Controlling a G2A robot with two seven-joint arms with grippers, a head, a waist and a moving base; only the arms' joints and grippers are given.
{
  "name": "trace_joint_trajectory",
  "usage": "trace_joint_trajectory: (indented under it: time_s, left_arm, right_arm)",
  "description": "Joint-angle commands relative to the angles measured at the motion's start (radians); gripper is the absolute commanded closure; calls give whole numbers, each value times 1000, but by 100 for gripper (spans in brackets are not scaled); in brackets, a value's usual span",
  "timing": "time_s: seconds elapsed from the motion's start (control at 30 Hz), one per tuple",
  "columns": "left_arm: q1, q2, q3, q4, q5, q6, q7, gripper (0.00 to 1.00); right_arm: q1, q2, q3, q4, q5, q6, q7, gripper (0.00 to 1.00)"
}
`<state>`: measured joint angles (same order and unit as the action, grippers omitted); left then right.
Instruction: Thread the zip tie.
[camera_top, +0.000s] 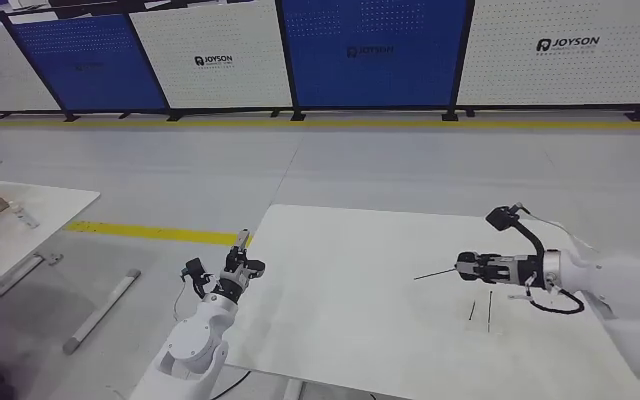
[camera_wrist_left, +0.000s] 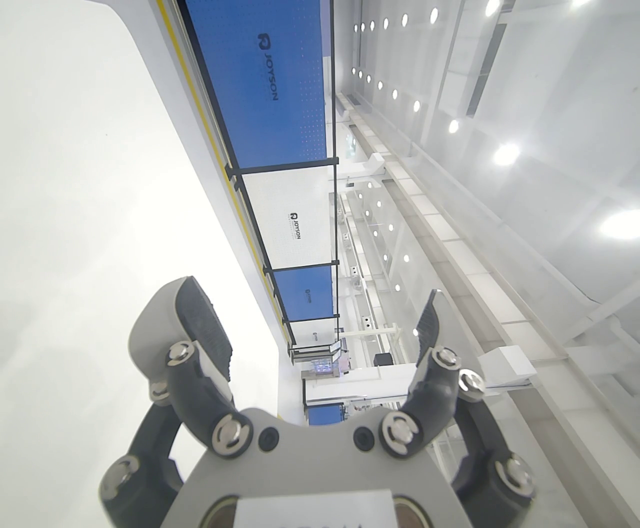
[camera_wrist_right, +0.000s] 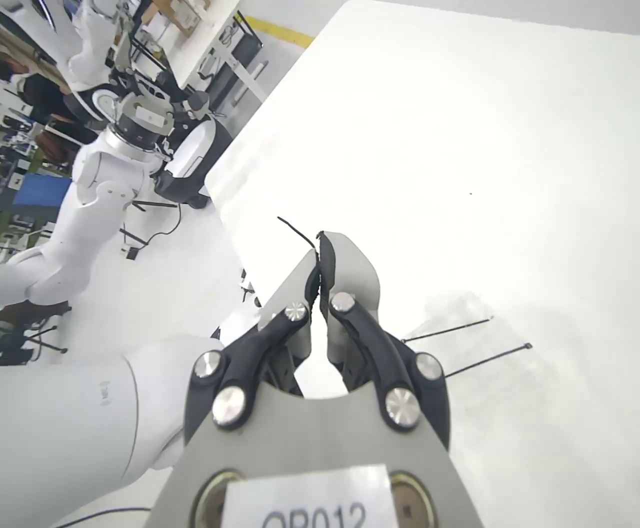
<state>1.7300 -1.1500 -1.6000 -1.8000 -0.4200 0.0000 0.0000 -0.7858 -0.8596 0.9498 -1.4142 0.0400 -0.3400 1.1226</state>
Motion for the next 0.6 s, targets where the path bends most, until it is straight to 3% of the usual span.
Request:
trace_joint_trajectory:
  time_s: [0.0, 0.3, 0.5, 0.57]
  left_arm:
    - [0, 0, 0, 0, 0, 0, 0, 0]
    - [0, 0, 0, 0, 0, 0, 0, 0]
    - [0, 0, 0, 0, 0, 0, 0, 0]
    - [0, 0, 0, 0, 0, 0, 0, 0]
  right_arm:
    - [-2, 1, 5, -1, 11, 0, 4, 100]
    - [-6, 1, 4, -4, -6, 4, -14, 100]
    - [-16, -12, -48, -137, -237, 0, -191, 100]
    - [1, -20, -86, -151, -346, 0, -246, 100]
